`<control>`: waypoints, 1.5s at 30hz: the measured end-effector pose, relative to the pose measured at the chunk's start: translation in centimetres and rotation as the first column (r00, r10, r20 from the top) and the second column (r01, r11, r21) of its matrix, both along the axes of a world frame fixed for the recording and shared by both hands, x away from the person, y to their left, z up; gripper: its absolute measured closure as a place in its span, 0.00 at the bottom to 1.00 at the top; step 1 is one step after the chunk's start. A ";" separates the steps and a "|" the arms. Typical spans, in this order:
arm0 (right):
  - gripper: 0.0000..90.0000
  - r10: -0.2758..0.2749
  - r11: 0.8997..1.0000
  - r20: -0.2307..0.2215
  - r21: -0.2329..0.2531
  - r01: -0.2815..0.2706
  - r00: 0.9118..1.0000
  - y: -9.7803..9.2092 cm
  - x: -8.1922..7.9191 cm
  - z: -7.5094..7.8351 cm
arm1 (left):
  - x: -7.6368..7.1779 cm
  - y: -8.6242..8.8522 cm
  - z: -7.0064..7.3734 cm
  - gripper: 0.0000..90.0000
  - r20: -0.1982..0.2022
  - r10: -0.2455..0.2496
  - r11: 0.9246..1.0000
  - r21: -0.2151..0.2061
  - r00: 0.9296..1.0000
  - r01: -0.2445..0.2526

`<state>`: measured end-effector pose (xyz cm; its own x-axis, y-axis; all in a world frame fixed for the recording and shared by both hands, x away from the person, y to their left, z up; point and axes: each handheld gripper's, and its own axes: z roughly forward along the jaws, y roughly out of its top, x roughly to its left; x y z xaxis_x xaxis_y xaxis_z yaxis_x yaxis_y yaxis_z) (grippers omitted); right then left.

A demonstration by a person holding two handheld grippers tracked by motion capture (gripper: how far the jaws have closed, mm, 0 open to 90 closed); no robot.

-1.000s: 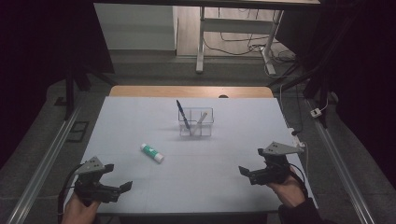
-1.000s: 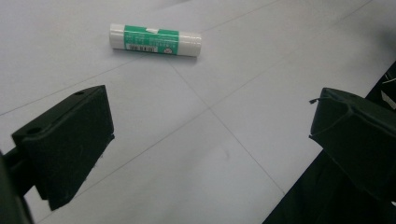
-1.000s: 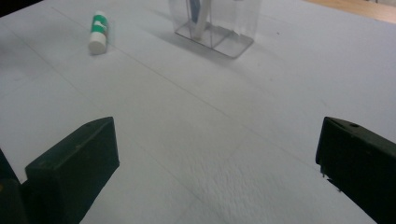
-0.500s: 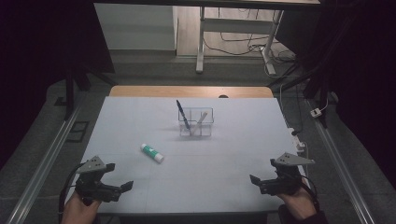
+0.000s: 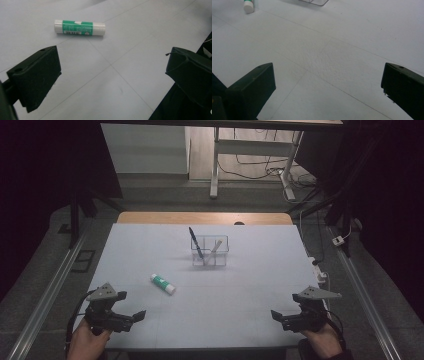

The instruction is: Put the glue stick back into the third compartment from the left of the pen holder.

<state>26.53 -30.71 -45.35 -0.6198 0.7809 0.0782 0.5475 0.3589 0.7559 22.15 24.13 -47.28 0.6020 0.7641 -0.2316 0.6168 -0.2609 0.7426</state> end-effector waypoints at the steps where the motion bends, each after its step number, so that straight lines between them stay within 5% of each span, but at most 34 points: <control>1: 0.00 0.001 1.000 -0.001 -0.003 -0.001 1.000 0.0 0.0 0.0 | 0.1 0.0 0.1 0.00 0.000 -0.001 1.000 -0.005 1.000 0.001; 18: 0.00 0.017 0.999 -0.003 -0.033 -0.017 1.000 0.4 0.0 -0.1 | 4.0 -0.9 0.0 0.00 -0.011 -0.002 1.000 0.003 1.000 0.002; 28: 0.00 0.024 0.999 -0.005 -0.041 -0.025 1.000 0.5 0.0 -0.1 | 6.7 -1.2 -0.4 0.02 -0.012 0.018 0.998 0.056 1.000 -0.017; 37: 0.00 0.029 0.998 -0.009 -0.050 -0.029 1.000 0.5 0.0 -0.1 | 9.2 -0.8 -1.0 0.02 -0.024 0.011 0.998 0.060 1.000 -0.010; 45: 0.00 0.028 0.999 -0.011 -0.044 -0.029 1.000 0.5 0.0 -0.1 | 11.4 -0.6 -1.7 0.29 -0.019 0.018 0.995 0.102 1.000 -0.016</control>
<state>26.57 -30.23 -45.48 -0.6411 0.7658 0.0506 0.5441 0.4070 0.7337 33.52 23.54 -48.94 0.5852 0.7943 -0.1635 0.6361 -0.3245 0.7000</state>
